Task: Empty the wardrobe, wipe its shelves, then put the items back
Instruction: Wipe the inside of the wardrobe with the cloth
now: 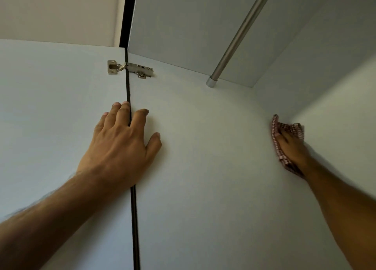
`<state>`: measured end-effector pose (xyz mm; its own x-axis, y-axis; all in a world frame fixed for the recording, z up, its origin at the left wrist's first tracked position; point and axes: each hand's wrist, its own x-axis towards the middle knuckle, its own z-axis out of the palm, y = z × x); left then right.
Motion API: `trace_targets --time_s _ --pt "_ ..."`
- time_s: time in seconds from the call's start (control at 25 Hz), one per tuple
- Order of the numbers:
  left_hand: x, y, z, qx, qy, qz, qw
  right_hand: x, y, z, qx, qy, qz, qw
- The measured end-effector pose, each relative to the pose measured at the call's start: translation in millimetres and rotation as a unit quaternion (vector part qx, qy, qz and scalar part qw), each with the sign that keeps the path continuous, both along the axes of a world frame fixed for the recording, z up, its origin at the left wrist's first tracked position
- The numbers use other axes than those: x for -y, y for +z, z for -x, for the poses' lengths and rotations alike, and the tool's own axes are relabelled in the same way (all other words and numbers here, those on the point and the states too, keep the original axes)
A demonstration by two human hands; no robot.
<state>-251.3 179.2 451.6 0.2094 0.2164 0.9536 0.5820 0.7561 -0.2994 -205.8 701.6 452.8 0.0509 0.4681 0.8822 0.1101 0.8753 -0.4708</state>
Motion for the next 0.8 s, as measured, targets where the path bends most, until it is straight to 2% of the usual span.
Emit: trace_targets --time_s 0.12,0.2,0.28,0.36,0.44,0.52,0.6,0.72,0.8 --pt "-1.4 -2.5 -1.3 0.003 -0.022 0.001 1.000 81.4 17.6 1.0 -0.016 0.007 -0.032 0.999" --pt "-1.6 -2.3 -3.6 0.000 -0.055 -0.004 0.998 165.2 35.6 5.7 -0.018 0.005 -0.118 0.993" --pt "0.1 -3.7 -6.3 0.007 -0.106 -0.013 0.994 267.3 25.2 21.1 -0.037 0.014 -0.249 0.968" --pt "0.3 -8.8 -11.3 0.020 -0.154 -0.028 0.988 352.1 -6.8 28.2 -0.003 0.078 -0.357 0.931" --pt "-3.3 -18.0 -15.5 0.025 -0.147 -0.038 0.988 380.7 -31.8 29.0 0.014 0.109 -0.420 0.901" --pt "-7.2 -29.0 -13.1 0.017 -0.079 -0.023 0.996 347.6 -35.0 23.7 -0.008 0.095 -0.459 0.883" --pt "-9.2 -37.2 -8.1 0.013 -0.012 0.002 1.000 271.2 -27.1 17.7 -0.018 0.065 -0.438 0.896" --pt "-8.9 -40.3 -4.9 0.022 0.010 0.009 1.000 109.9 -39.6 4.3 -0.017 0.000 -0.253 0.967" --pt "-10.8 -41.2 -4.3 0.024 0.010 0.008 1.000 27.3 -78.6 -9.2 0.013 -0.012 -0.132 0.991"
